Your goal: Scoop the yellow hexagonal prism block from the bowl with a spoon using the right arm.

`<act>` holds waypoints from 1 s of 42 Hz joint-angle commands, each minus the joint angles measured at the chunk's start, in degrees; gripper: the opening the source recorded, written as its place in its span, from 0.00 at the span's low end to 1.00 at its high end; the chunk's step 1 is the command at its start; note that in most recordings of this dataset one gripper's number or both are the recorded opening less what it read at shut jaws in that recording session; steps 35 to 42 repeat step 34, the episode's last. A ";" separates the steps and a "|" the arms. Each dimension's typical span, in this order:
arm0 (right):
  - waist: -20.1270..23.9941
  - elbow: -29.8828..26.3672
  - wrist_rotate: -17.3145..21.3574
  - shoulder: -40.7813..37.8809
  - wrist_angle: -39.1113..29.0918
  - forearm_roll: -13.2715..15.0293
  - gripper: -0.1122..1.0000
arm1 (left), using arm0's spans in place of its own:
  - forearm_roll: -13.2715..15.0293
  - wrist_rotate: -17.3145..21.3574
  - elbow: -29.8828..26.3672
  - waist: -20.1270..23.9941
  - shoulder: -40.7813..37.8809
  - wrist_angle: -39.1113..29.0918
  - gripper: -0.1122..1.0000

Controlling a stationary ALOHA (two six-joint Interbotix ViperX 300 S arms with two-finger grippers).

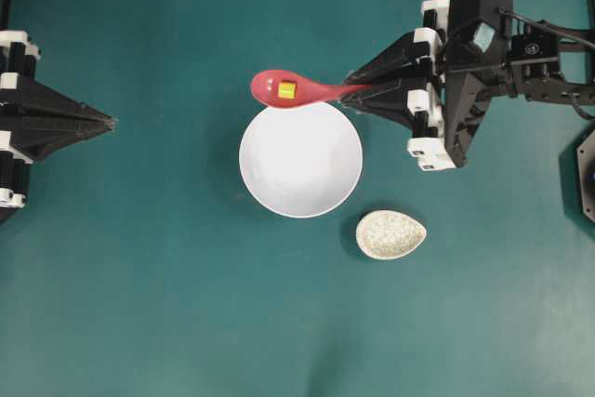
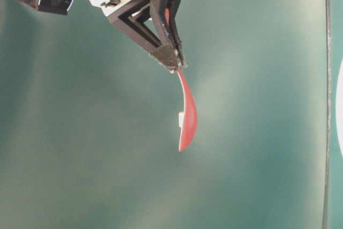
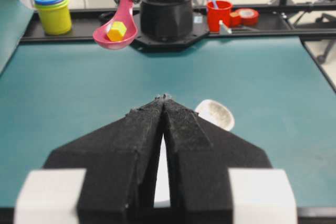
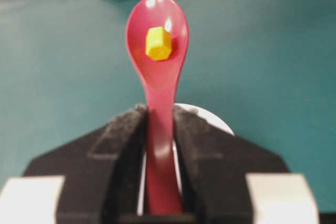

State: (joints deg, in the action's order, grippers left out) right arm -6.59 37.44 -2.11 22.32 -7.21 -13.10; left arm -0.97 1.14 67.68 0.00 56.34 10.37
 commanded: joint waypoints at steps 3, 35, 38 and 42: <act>0.18 -0.70 -0.09 1.05 0.62 -0.09 0.30 | 0.09 -0.09 -1.58 0.09 -0.26 0.35 0.10; 0.09 -0.53 -0.53 0.70 2.72 0.26 0.30 | 0.09 0.00 -1.49 0.09 -0.26 0.35 0.10; 0.09 -0.53 -0.53 0.70 2.72 0.26 0.30 | 0.09 0.00 -1.49 0.09 -0.26 0.35 0.10; 0.09 -0.53 -0.53 0.70 2.72 0.26 0.30 | 0.09 0.00 -1.49 0.09 -0.26 0.35 0.10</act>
